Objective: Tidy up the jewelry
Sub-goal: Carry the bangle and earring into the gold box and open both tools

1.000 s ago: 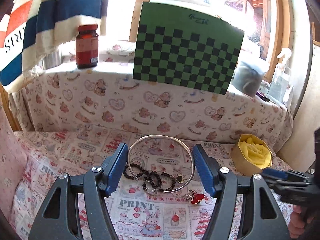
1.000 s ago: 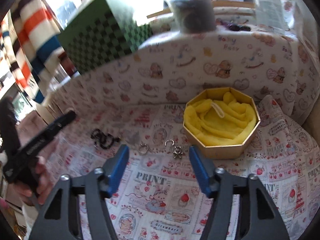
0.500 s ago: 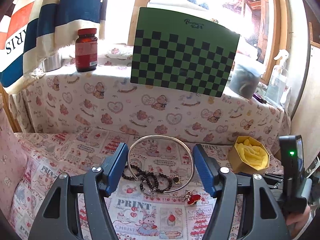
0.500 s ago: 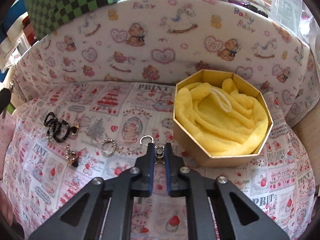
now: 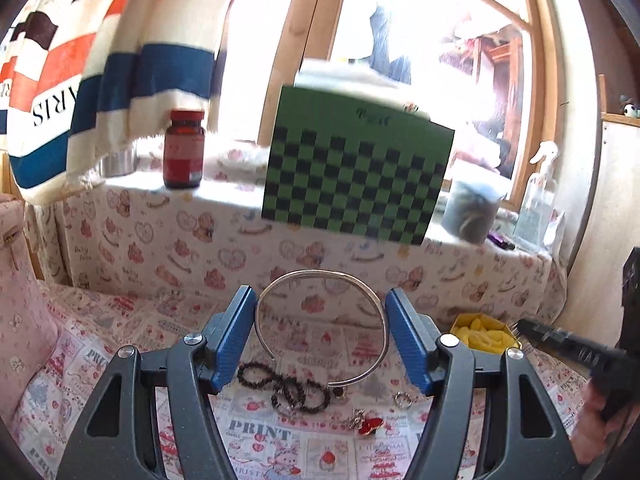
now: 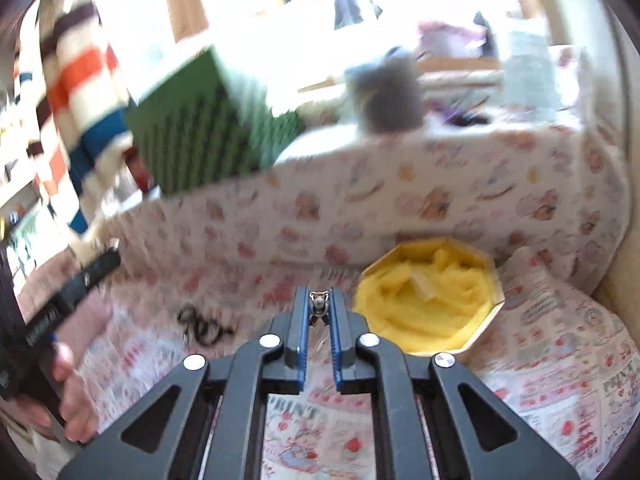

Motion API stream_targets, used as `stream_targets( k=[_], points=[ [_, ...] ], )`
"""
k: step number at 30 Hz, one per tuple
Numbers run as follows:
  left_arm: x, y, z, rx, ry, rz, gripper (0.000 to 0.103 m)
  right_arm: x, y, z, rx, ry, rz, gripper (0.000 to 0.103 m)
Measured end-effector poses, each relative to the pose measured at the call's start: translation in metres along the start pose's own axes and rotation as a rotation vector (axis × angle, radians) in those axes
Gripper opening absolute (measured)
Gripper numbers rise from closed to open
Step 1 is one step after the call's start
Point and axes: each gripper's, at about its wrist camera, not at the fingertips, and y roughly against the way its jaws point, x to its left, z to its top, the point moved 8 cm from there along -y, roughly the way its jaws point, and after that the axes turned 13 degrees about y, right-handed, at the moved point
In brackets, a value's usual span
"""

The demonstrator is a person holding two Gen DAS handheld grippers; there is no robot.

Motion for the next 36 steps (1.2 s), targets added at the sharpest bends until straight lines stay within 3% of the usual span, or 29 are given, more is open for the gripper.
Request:
stream_targets(
  k=[5,15,17,18,19,21,24,28,31,36],
  points=[
    [-0.012,0.002,-0.003,-0.001,-0.031,-0.026,0.065,-0.042,0.014,0.005,-0.018,-0.072,-0.046,0.008],
    [-0.021,0.003,-0.011,-0.003,-0.034,-0.097,0.065,-0.080,-0.022,-0.015,0.089,-0.167,-0.076,0.010],
    [-0.022,-0.002,-0.012,0.022,-0.014,-0.103,0.065,-0.083,-0.026,-0.018,0.100,-0.173,-0.090,0.028],
    [-0.024,-0.005,-0.013,0.034,-0.013,-0.098,0.065,-0.084,-0.025,-0.017,0.098,-0.179,-0.097,0.049],
    [-0.028,-0.009,-0.015,0.048,-0.021,-0.091,0.065,-0.086,-0.021,-0.015,0.077,-0.188,-0.103,0.055],
    [-0.041,-0.014,-0.016,0.066,-0.051,-0.081,0.065,-0.089,-0.010,-0.010,0.049,-0.197,-0.105,0.055],
    [-0.075,-0.022,-0.019,0.107,-0.082,-0.123,0.065,-0.100,0.006,-0.005,0.020,-0.252,-0.127,0.066],
    [-0.126,-0.048,-0.031,0.232,-0.057,-0.187,0.065,-0.123,0.021,-0.007,0.043,-0.234,-0.301,0.088],
    [-0.160,-0.073,-0.048,0.322,-0.057,-0.215,0.065,-0.132,0.021,-0.009,0.035,-0.294,-0.277,0.099],
    [-0.195,-0.110,-0.081,0.439,-0.029,-0.231,0.065,-0.151,0.015,-0.022,0.054,-0.426,-0.188,0.100]
  ],
)
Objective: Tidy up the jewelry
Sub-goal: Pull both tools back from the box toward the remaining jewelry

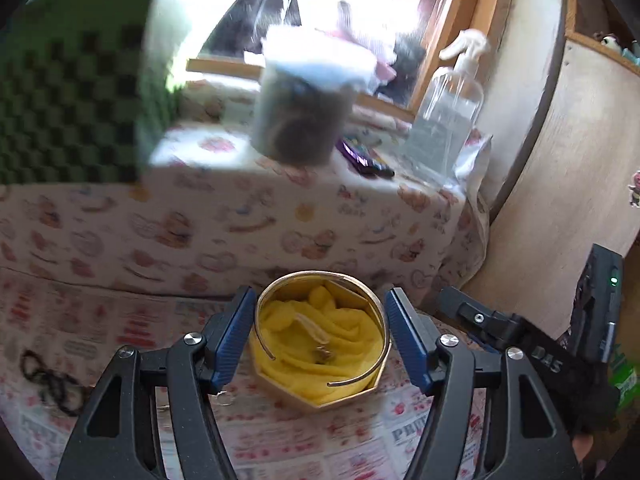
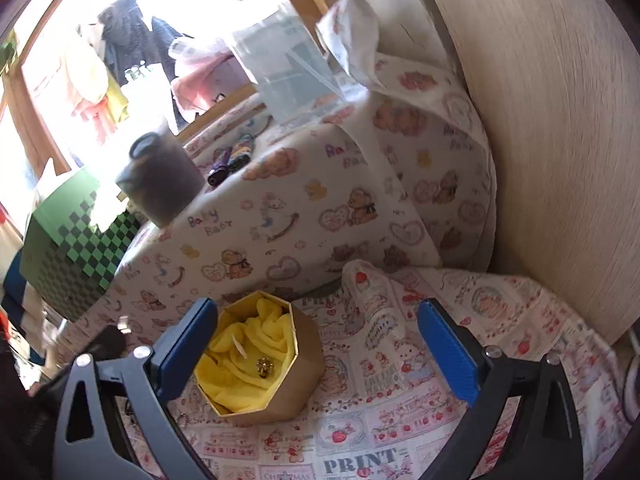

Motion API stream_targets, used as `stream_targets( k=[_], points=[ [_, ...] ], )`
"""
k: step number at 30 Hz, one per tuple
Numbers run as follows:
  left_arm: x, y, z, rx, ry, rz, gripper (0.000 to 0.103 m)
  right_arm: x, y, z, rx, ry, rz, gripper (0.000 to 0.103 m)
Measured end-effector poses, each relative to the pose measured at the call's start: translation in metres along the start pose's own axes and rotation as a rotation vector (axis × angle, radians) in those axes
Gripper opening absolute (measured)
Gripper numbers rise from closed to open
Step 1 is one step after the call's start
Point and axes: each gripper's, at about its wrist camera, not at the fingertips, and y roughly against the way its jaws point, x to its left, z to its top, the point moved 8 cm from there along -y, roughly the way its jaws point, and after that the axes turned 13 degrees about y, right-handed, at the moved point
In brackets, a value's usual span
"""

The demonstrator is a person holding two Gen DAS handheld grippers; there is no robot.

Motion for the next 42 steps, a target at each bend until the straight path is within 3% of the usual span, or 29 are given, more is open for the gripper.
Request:
stream_targets(
  k=[5,10,12,16,19,24,33,42],
  points=[
    [0.002,-0.027,-0.007,0.019,-0.014,0.058,0.065,-0.010,-0.004,-0.005,0.031,-0.150,0.121,0.100],
    [0.003,-0.034,-0.006,0.011,-0.028,0.056,0.065,-0.023,-0.006,-0.005,0.027,-0.154,0.040,0.100],
    [0.002,-0.031,-0.002,0.005,-0.015,0.042,0.065,-0.024,-0.003,-0.003,0.010,-0.162,0.049,0.100],
    [0.003,0.000,0.012,-0.066,-0.035,0.037,0.078,-0.026,0.003,0.000,-0.018,-0.148,0.027,0.100],
    [0.007,0.036,0.017,-0.146,-0.129,0.083,0.088,-0.021,0.008,0.002,-0.034,-0.115,-0.004,0.100],
    [0.030,0.102,0.015,-0.296,-0.241,0.208,0.099,0.009,0.023,0.008,-0.090,-0.019,0.022,0.102],
    [0.086,0.178,0.021,-0.475,-0.217,0.297,0.102,0.067,0.034,0.001,-0.137,0.201,0.030,0.103],
    [0.141,0.177,0.019,-0.465,-0.146,0.315,0.102,0.098,0.037,-0.011,-0.160,0.300,0.031,0.103]
  ],
)
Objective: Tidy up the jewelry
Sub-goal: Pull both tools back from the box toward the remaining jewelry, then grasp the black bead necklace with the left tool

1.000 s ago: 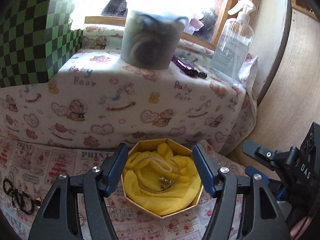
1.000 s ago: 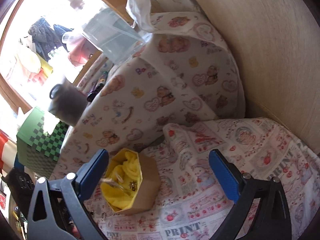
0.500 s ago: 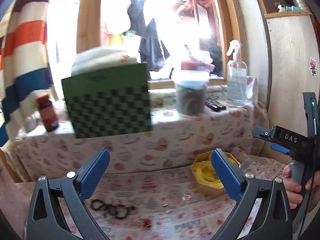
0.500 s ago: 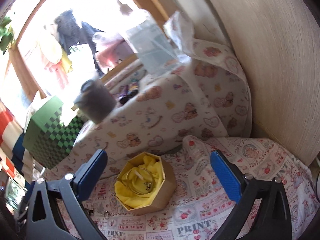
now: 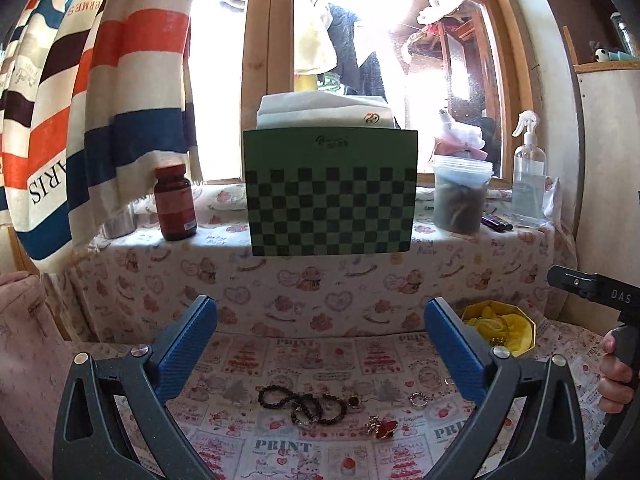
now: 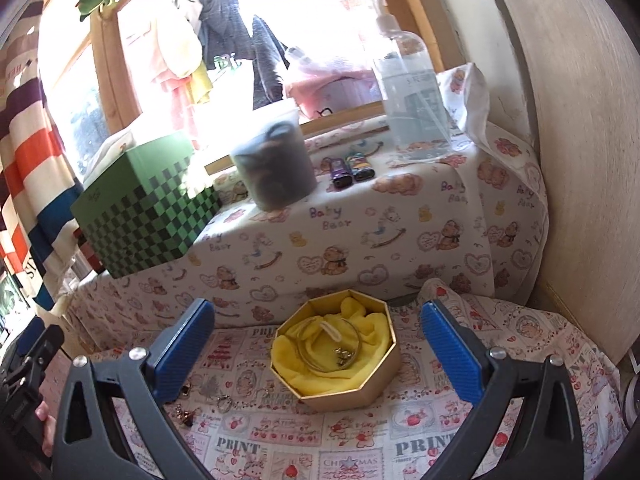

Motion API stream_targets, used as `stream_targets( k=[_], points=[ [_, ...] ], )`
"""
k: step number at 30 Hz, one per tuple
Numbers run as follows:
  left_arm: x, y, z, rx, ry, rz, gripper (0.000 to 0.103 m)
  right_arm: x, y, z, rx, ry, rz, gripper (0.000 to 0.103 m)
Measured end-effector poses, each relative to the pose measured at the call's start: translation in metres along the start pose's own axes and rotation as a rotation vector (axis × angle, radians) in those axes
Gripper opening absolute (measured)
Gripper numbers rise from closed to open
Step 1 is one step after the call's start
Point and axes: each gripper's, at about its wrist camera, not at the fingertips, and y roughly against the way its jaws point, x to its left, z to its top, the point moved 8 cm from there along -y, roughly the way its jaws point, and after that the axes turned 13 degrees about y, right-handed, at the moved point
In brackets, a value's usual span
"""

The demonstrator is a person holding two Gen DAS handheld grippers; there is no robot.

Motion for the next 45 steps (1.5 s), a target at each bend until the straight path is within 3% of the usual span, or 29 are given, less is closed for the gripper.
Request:
stream_targets(
  k=[5,17,25,28,33,36,41,43,45],
  points=[
    [0.015,-0.020,-0.019,0.085,0.019,0.017,0.102,0.008,-0.002,-0.004,0.002,0.020,-0.004,0.103],
    [0.050,-0.048,-0.038,0.191,0.099,0.077,0.102,0.022,-0.018,-0.020,0.051,0.080,-0.032,0.103],
    [0.056,-0.086,-0.078,0.379,0.093,0.096,0.102,0.021,-0.025,-0.025,0.068,0.101,-0.069,0.103],
    [0.054,-0.098,-0.096,0.442,0.041,0.133,0.102,0.023,-0.026,-0.027,0.074,0.122,-0.074,0.103],
    [0.056,-0.106,-0.111,0.533,0.116,0.097,0.102,0.027,-0.027,-0.030,0.079,0.150,-0.079,0.103],
    [0.064,-0.115,-0.120,0.592,0.151,0.109,0.093,0.029,-0.029,-0.032,0.089,0.175,-0.094,0.103],
    [0.066,-0.113,-0.120,0.574,0.110,0.184,0.069,0.028,-0.032,-0.035,0.109,0.187,-0.112,0.103],
    [0.064,-0.112,-0.120,0.566,0.107,0.167,0.043,0.026,-0.035,-0.036,0.120,0.178,-0.114,0.103],
    [0.059,-0.111,-0.120,0.564,0.102,0.152,0.029,0.025,-0.037,-0.037,0.130,0.173,-0.114,0.103]
  ],
)
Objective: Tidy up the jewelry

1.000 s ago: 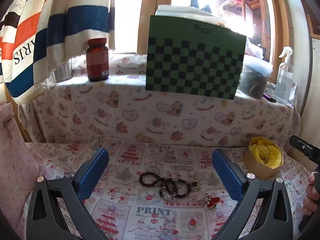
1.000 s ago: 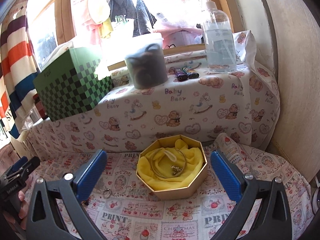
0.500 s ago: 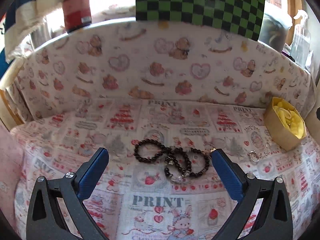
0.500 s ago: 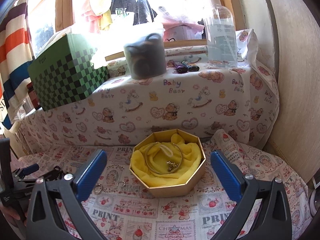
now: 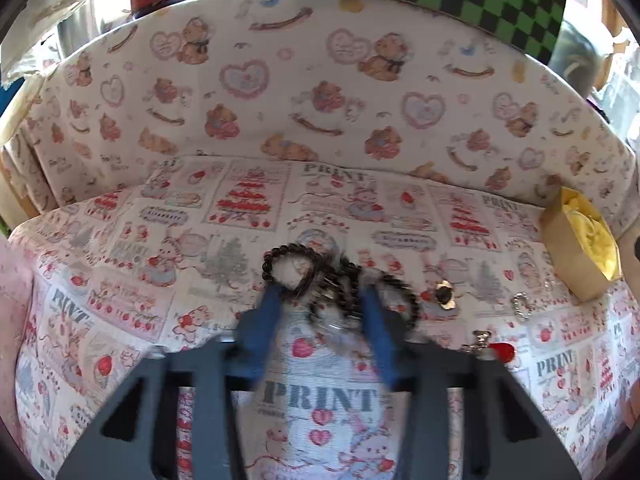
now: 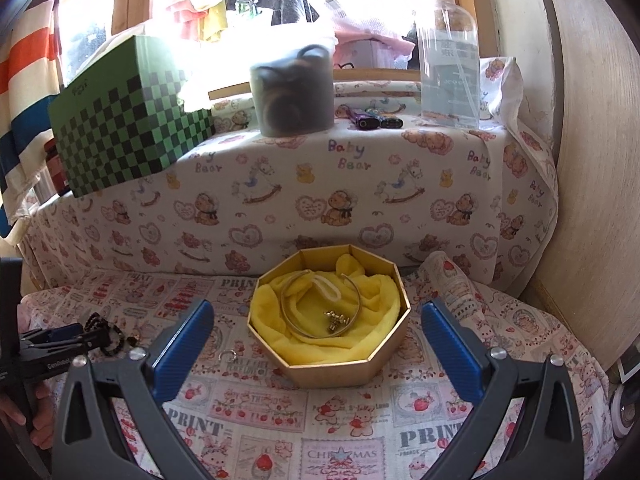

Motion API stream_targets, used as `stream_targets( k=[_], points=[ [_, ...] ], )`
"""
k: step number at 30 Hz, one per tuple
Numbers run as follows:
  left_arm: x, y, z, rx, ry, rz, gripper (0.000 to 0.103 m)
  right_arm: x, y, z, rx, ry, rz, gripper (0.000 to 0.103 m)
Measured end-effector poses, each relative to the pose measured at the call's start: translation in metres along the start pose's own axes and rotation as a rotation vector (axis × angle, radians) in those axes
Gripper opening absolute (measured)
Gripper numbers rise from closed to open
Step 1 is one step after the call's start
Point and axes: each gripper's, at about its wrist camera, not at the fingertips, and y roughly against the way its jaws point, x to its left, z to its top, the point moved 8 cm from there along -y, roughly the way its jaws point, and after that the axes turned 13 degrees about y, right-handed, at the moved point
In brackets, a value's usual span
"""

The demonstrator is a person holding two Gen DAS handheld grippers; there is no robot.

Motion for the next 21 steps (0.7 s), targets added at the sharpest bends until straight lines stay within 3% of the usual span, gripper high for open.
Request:
stream_targets(
  k=[3,8,14,21],
  points=[
    [0.001,0.006,0.001,-0.030,-0.007,0.035,0.012,0.001,0.000,0.000,0.002,0.005,-0.005,0.103],
    [-0.005,0.022,-0.001,-0.066,-0.013,-0.014,0.011,0.002,0.003,0.002,-0.009,0.017,-0.009,0.103],
    [-0.018,0.079,0.016,-0.269,-0.049,-0.100,0.011,0.003,0.009,0.004,-0.028,0.006,0.016,0.103],
    [-0.016,0.143,0.035,-0.494,0.001,-0.218,0.011,0.013,0.015,0.007,-0.054,0.019,0.064,0.103]
  ],
)
